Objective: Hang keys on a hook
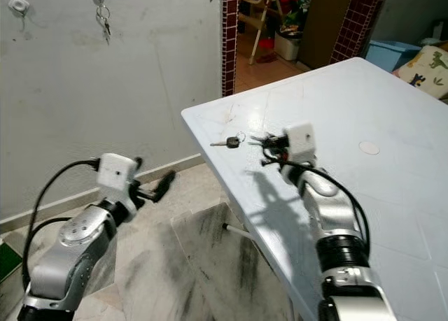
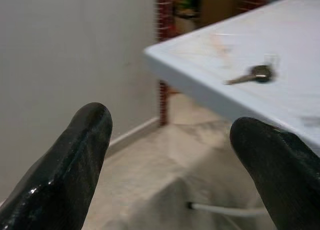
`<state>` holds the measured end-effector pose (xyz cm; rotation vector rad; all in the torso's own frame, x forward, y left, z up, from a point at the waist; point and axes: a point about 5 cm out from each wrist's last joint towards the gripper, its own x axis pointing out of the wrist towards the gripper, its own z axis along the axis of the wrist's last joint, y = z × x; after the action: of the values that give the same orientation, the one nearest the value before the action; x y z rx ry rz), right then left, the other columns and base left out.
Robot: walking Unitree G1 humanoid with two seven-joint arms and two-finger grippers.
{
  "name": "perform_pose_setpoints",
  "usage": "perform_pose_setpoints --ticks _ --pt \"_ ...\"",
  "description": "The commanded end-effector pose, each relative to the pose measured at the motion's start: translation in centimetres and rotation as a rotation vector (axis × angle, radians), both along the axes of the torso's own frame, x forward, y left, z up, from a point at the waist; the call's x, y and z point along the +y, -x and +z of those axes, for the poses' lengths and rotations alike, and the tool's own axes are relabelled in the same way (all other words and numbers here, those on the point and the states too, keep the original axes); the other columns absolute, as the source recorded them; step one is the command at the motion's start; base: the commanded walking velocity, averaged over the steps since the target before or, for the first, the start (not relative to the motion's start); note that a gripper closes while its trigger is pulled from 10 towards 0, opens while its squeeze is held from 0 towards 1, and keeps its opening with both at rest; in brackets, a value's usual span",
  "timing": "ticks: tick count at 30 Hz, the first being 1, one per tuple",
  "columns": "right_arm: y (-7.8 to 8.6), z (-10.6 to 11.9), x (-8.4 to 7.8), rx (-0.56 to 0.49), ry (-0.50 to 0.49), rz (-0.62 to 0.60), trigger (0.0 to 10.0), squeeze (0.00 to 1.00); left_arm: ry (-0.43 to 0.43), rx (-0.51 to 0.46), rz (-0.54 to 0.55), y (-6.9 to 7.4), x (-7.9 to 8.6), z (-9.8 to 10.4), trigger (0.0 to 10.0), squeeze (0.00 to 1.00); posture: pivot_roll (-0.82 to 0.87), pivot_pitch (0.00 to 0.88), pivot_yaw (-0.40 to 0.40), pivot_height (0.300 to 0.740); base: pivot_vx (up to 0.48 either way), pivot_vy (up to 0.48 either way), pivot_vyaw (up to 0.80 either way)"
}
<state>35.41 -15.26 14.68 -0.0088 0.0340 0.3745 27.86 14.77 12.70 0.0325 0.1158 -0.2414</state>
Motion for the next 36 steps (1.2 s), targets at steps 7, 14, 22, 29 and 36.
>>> perform_pose_setpoints --ticks 7,14,22,29,36 --pt "2.6 -1.0 4.6 0.018 -0.102 0.03 10.0 0.0 -0.021 -0.04 0.037 0.1 -0.1 0.2 10.0 0.0 0.08 0.0 -0.016 0.74 0.0 0.0 0.29" --pt "3.7 -1.2 5.8 0.046 -0.124 0.039 10.0 0.0 -0.054 -0.066 0.073 -0.4 0.2 0.3 10.0 0.0 0.07 0.0 -0.008 0.74 0.0 0.0 0.79" --pt "3.2 -0.8 5.0 0.049 -0.115 0.014 10.0 0.0 -0.055 -0.066 0.076 -0.6 0.4 0.3 10.0 0.0 0.07 0.0 -0.01 0.74 0.0 0.0 0.78" --pt "3.2 -0.9 4.9 0.065 -0.119 -0.022 10.0 0.0 -0.027 -0.052 0.102 -0.9 1.3 0.2 10.0 0.0 0.07 0.0 -0.01 0.74 0.0 0.0 0.31" --pt "3.3 -1.2 4.9 0.075 -0.119 -0.034 10.0 0.0 -0.019 -0.049 0.108 -1.1 1.4 0.3 10.0 0.0 0.07 0.0 -0.01 0.74 0.0 0.0 0.0"
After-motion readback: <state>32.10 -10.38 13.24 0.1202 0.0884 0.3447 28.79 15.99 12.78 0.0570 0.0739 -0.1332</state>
